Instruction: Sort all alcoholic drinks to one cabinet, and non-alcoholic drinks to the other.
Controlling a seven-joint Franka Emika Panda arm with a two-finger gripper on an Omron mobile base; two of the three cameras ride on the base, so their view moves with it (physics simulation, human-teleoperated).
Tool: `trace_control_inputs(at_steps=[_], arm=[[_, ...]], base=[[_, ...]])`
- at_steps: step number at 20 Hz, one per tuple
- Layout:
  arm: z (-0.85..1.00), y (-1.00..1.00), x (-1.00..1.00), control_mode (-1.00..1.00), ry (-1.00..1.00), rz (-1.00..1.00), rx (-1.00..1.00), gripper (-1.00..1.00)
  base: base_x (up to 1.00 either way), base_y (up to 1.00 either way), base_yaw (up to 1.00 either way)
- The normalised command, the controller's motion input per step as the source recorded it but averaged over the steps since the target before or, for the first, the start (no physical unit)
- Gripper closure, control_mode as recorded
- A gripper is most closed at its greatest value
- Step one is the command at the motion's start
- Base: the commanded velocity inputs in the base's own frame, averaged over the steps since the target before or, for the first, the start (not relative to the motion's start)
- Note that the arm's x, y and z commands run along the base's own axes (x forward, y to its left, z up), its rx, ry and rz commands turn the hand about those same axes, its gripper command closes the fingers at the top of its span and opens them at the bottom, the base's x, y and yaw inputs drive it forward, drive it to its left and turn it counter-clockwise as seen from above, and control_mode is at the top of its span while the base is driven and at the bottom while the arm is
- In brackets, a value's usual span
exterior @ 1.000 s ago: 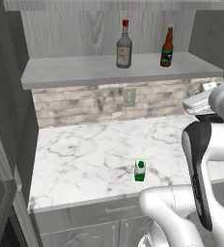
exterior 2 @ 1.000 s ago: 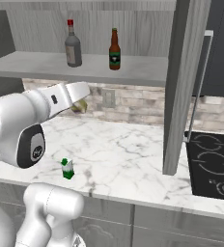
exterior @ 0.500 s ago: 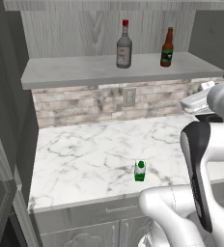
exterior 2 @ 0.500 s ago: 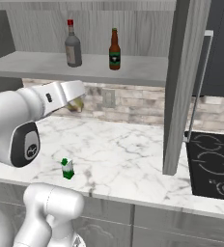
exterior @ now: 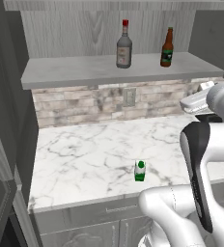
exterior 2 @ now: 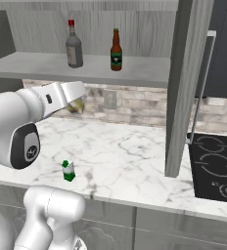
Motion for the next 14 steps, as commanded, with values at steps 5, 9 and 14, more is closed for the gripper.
trace_control_inputs(at_steps=[5, 9, 14], arm=[[0.00, 0.00, 0.00, -1.00, 0.00, 0.00, 0.00, 1.00], [0.00, 0.00, 0.00, -1.00, 0.00, 0.00, 0.00, 1.00], [0.00, 0.00, 0.00, -1.00, 0.00, 0.00, 0.00, 1.00]], base=[[0.00, 0.00, 0.00], [0.00, 0.00, 0.00], [0.00, 0.00, 0.00]])
